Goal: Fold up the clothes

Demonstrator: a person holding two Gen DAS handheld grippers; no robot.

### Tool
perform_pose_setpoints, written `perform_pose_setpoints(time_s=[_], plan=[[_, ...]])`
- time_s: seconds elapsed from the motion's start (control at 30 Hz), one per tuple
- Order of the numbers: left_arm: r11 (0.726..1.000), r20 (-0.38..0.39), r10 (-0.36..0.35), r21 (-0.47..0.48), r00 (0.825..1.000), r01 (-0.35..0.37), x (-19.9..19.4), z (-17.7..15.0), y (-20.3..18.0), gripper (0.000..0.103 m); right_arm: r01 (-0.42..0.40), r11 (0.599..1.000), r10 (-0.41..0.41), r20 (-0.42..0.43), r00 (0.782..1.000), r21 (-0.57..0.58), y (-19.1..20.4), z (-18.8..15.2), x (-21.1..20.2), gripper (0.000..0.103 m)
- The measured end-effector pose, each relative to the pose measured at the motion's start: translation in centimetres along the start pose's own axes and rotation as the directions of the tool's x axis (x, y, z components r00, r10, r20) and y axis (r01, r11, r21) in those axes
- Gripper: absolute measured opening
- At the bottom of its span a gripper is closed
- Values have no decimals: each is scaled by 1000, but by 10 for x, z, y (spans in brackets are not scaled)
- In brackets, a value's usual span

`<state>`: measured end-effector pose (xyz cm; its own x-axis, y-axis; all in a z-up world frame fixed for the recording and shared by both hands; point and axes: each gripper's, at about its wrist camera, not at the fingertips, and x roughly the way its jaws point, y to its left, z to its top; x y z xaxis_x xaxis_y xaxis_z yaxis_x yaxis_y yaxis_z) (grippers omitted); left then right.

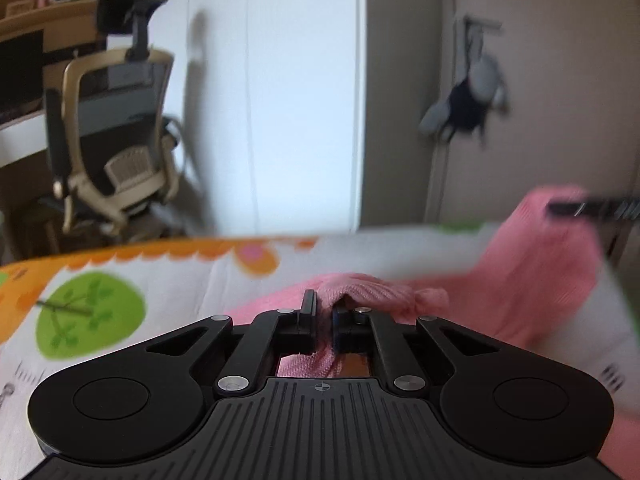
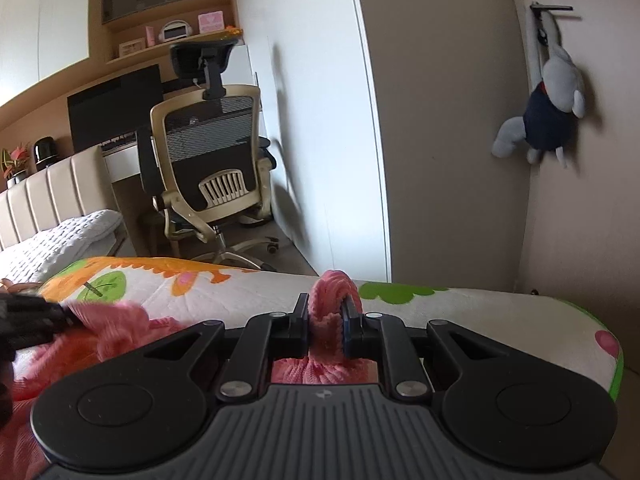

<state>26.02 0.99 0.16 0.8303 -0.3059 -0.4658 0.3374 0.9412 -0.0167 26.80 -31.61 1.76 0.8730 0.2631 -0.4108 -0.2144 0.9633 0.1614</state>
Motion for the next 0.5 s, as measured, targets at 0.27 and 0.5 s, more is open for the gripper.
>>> perform_pose_setpoints(time_s=[0.27, 0.5], plan=[[987, -177, -154, 23, 972, 160, 32, -45, -26, 63, -62, 998, 62, -16, 998, 14, 19, 22, 2, 14], [970, -98, -195, -169, 976, 177, -34, -33, 35, 95, -279, 960, 279, -28, 960, -17, 98, 68, 12, 14]])
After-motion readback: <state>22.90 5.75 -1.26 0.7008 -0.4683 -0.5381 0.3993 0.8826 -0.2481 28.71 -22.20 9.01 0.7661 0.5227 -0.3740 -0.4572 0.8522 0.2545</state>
